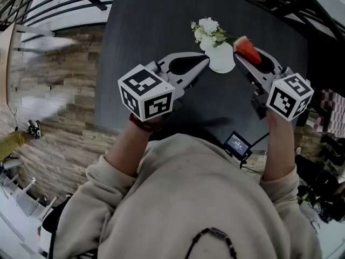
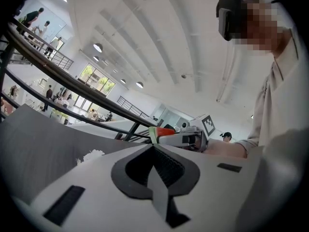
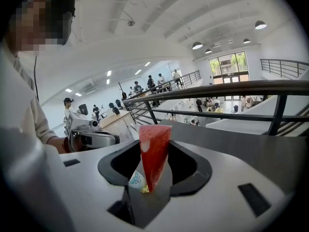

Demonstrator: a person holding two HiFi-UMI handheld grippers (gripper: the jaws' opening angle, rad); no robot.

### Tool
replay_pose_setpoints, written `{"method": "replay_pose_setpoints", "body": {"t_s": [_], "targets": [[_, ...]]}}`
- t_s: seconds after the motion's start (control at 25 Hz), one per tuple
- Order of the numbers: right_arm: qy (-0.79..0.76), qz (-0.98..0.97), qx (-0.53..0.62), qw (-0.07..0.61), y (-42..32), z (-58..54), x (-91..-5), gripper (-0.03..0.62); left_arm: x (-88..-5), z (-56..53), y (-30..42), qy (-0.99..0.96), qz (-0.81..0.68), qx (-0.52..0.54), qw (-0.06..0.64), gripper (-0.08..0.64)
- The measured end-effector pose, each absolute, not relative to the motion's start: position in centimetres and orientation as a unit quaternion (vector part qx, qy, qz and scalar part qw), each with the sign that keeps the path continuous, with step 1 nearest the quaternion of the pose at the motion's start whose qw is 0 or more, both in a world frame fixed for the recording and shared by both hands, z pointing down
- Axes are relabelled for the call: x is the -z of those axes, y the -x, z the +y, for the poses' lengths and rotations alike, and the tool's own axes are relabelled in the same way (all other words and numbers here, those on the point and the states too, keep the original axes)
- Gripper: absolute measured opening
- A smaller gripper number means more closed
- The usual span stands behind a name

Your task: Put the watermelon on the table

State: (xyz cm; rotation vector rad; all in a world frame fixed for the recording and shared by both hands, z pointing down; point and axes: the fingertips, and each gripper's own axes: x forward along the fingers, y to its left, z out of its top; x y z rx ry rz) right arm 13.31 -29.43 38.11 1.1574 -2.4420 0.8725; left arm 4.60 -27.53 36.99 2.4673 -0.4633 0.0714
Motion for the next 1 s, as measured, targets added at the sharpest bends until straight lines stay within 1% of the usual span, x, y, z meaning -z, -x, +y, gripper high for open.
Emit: {"method": "replay_pose_setpoints", "body": {"t_s": [0.36,0.6,1.0], "targets": [[-0.400,-0.838,-0.325,0.179,-12.8,-30.3,-41.4,0.189,-38.8,-27.8,-3.4,-0.922,-0.182,-0.022,0.339,0.003],[-0.395,-0.832,-0.332,0.202,-12.6,-30.8,-43.6,0.189,-39.2,-28.2,-3.1,-0.922,-0.188,-0.022,0.339,0.003],[-0.386,-0.823,-0.359,0.212,-12.3,-31.2,-47.0,0.189,-40.0,-28.1,-2.6,-0.918,-0.191,-0.024,0.346,0.003]]}}
